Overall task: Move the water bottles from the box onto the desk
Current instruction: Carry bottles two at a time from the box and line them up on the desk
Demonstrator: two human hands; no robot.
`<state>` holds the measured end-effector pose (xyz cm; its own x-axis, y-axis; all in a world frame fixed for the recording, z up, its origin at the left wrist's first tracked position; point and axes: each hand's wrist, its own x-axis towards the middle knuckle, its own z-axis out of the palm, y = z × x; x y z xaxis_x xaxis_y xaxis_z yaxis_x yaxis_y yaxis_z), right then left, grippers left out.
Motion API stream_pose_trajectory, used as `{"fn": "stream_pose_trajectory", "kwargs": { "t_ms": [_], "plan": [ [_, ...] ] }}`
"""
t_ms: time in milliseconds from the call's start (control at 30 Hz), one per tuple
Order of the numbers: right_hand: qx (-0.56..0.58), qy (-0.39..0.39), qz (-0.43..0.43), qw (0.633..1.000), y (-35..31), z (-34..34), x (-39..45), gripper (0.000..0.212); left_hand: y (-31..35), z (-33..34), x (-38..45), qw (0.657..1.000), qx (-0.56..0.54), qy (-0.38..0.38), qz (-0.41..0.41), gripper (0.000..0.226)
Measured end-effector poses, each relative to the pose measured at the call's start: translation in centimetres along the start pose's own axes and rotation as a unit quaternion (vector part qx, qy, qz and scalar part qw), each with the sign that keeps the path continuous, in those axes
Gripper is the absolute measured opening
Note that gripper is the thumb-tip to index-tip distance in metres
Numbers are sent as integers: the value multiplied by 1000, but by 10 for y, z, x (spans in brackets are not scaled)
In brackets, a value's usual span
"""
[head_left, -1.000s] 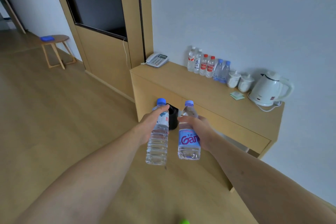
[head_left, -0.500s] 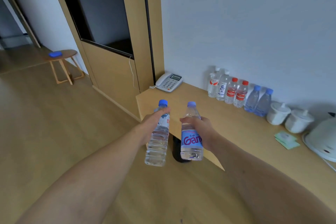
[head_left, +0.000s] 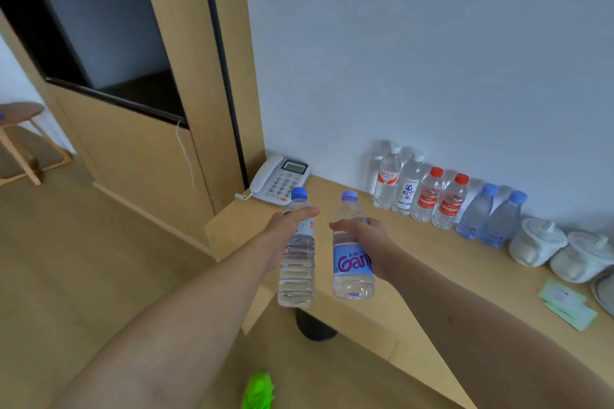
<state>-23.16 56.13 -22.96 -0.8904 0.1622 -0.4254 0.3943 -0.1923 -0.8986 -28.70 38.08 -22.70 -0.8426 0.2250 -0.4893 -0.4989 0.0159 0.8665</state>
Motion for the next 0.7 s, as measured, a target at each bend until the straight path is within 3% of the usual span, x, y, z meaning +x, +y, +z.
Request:
{"fn": "stream_pose_trajectory", "kwargs": {
  "t_ms": [167, 467, 600, 700],
  "plan": [
    [41, 67, -5, 997, -31, 19, 67, 66, 50, -16, 89, 998, 29, -63, 1, 77],
    [76, 163, -39, 983, -80, 25, 139, 40, 128, -2, 207, 980, 151, -108, 75, 60],
    [45, 214, -44, 975, -90, 6, 158, 55, 135, 20, 240, 964, 203, -145, 97, 45],
    [38, 230, -42, 971, -95, -13, 172, 57, 138, 42, 260, 944, 266, -153, 120, 52]
  ]
}}
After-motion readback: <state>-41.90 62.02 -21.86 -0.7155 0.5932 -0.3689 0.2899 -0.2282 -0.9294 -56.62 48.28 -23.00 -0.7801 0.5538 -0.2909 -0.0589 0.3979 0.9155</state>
